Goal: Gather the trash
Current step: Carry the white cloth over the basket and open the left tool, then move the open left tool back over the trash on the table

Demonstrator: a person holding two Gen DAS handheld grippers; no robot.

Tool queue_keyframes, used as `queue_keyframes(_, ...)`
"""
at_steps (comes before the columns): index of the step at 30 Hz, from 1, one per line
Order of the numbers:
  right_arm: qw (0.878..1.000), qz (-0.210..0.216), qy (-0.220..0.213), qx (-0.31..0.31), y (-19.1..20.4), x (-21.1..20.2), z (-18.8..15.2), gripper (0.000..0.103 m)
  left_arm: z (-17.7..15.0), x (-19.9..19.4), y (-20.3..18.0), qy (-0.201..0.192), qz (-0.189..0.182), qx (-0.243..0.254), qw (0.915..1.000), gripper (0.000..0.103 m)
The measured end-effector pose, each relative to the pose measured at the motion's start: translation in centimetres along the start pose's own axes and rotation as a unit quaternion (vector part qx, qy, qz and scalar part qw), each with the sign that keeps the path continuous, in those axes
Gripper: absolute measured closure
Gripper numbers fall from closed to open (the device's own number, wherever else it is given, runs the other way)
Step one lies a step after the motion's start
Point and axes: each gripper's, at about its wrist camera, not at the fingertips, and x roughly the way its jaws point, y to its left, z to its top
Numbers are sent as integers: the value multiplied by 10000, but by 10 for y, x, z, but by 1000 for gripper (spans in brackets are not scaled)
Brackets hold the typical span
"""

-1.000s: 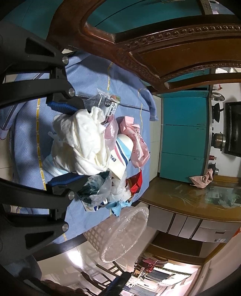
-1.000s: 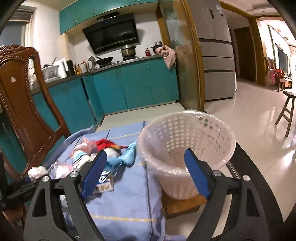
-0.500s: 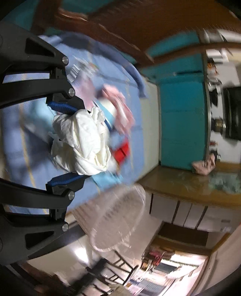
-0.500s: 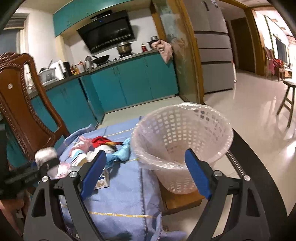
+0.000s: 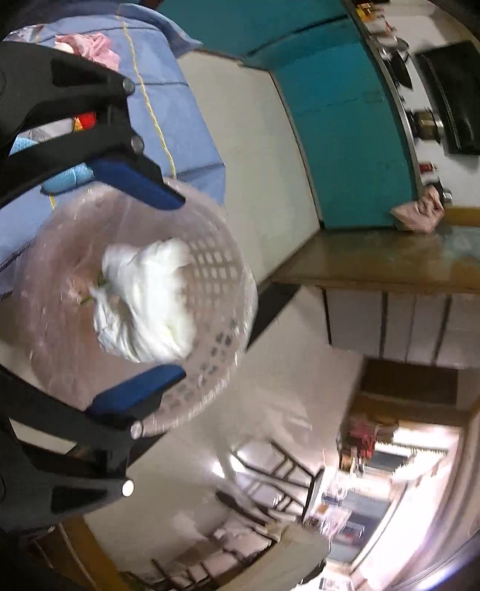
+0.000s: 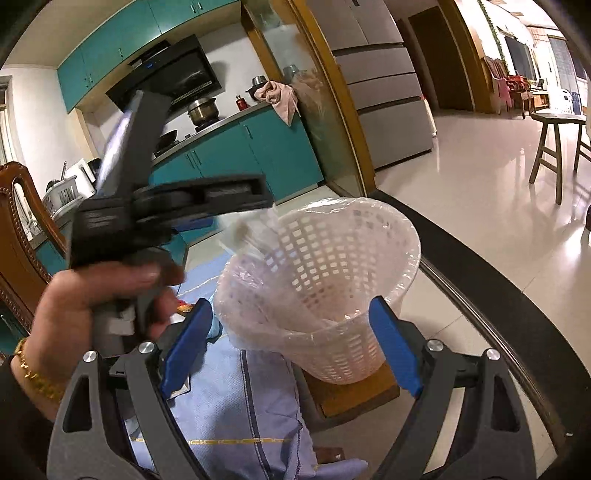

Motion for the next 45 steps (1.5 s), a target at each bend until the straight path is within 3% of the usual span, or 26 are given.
queue_keyframes(4,10000,50,31,-64,4,0,-1,18,-11,-43,38,-299,-29,-585,9978,14)
queue_keyframes(8,9995,155,33,-281,17,-2,-5,18,-48,-124,85,-849,450,-830,9919,4)
queue_keyframes(14,9954,501,210,-789,54,-5,-20,18,-163,-215,145,-991,1475,-1298,9755,3)
queue_keyframes(18,9910,727,264,-1096,78,-19,-40,18,-222,-231,156,-871,1719,-1506,9696,3)
queue_keyframes(22,9845,764,136,-1574,103,-36,-61,18,-262,-223,153,-686,1793,-1405,9713,3)
queue_keyframes(26,9826,760,162,-1685,113,-40,-71,18,-270,-207,148,-444,1708,-1249,9763,3)
queue_keyframes(45,9811,790,255,-1746,118,-39,-77,18,-272,-214,150,-618,1558,-1359,9764,3)
